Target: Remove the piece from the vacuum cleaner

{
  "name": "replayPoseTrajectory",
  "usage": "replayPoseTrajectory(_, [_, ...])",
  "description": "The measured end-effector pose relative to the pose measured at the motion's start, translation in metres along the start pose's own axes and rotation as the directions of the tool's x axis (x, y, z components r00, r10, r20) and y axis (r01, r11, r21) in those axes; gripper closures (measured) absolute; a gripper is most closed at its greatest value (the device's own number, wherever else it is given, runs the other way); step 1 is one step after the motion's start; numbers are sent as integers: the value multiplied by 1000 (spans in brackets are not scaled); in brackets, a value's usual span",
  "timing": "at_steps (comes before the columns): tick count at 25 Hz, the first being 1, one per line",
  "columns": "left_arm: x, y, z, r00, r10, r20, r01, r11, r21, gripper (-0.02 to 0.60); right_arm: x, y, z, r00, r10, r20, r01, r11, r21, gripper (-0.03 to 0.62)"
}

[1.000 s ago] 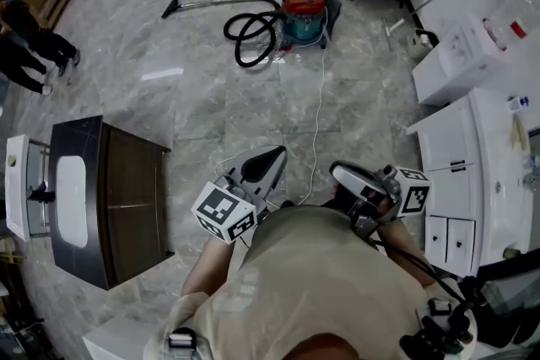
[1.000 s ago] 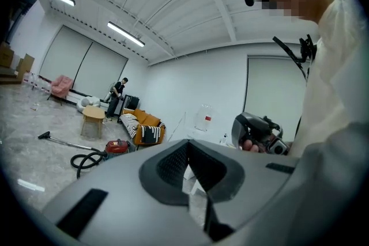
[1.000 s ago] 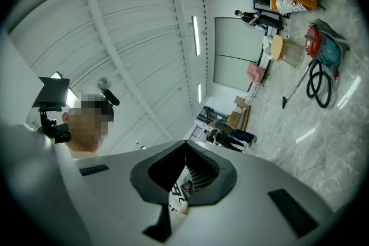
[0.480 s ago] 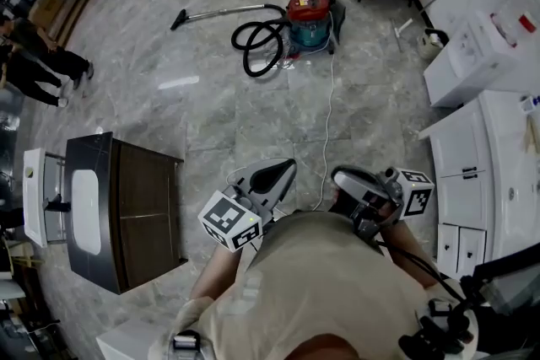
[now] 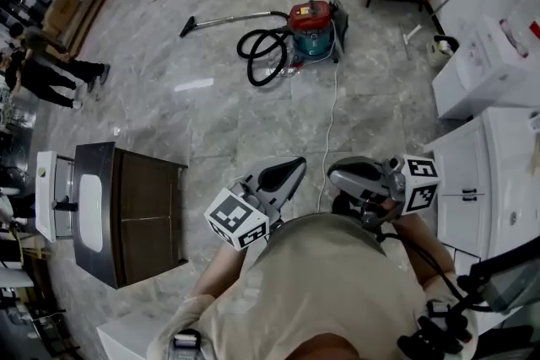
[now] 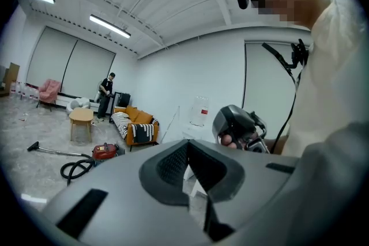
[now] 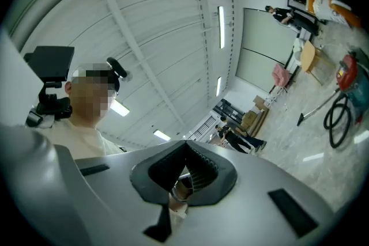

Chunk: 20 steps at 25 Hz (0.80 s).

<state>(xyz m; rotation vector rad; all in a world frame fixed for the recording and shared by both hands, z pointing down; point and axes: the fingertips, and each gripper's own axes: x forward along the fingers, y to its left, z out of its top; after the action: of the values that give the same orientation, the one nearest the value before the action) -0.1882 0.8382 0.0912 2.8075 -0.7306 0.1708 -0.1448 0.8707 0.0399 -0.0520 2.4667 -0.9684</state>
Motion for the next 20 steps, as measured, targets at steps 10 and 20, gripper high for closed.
replayPoseTrajectory(10, [60,-2,6,998,56,-18,-56,998,5,578,-3,1,24,971,-32,-237,-67,916,-396,591])
replayPoseTrajectory(20, [88,24,15,983,180,-42,-181,984,2,578,-46,-17,58,1000,-21,-22,16,975,-222,591])
